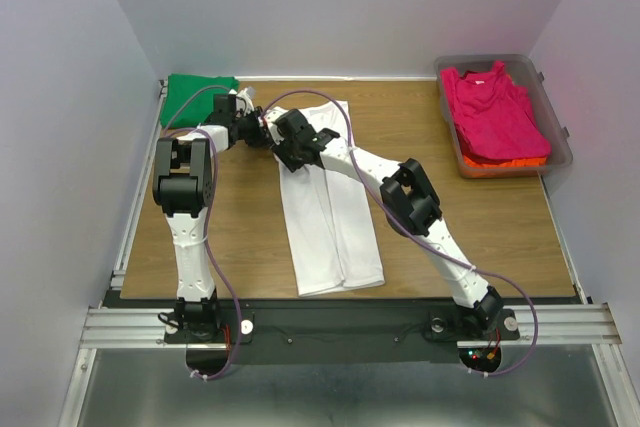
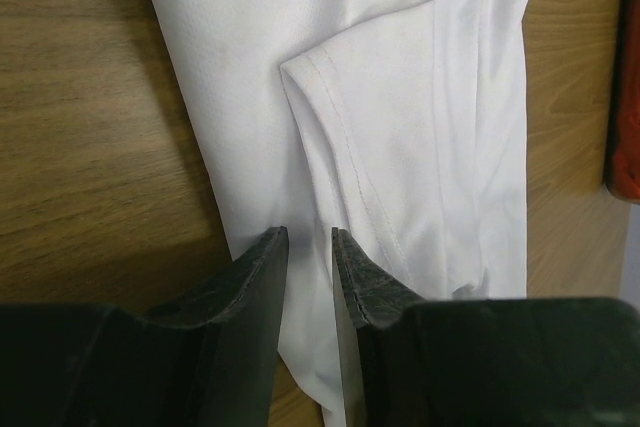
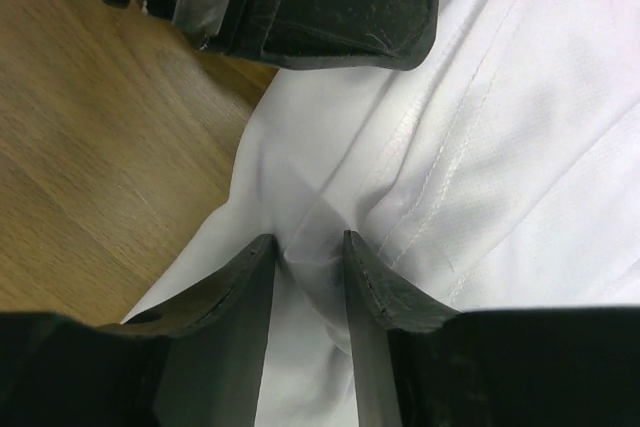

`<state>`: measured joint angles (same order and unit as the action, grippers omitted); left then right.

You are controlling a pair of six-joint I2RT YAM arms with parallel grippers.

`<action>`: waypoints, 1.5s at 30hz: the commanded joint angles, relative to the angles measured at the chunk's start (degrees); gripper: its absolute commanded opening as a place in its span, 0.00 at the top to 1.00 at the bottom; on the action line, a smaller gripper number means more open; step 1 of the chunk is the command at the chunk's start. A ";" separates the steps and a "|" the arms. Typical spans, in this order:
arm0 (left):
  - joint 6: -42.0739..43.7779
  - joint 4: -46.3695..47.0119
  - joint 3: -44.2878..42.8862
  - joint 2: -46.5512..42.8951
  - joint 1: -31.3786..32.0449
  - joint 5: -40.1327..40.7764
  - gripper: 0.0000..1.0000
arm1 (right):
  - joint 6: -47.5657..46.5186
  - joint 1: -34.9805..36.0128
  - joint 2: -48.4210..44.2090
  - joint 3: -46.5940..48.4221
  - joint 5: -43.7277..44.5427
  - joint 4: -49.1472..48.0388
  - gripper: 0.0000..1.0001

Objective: Fold and stack the t-shirts
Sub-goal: Fold the tshirt

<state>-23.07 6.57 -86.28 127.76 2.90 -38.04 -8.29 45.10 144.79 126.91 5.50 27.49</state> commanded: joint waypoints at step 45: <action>3.38 -5.07 -3.63 2.58 -0.08 3.41 0.66 | 3.37 -5.80 -11.29 -4.48 -0.21 -0.41 0.99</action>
<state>-21.63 4.43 -88.66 128.79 2.92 -37.45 -8.19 42.19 137.47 122.83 7.14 28.64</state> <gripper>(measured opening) 0.345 0.019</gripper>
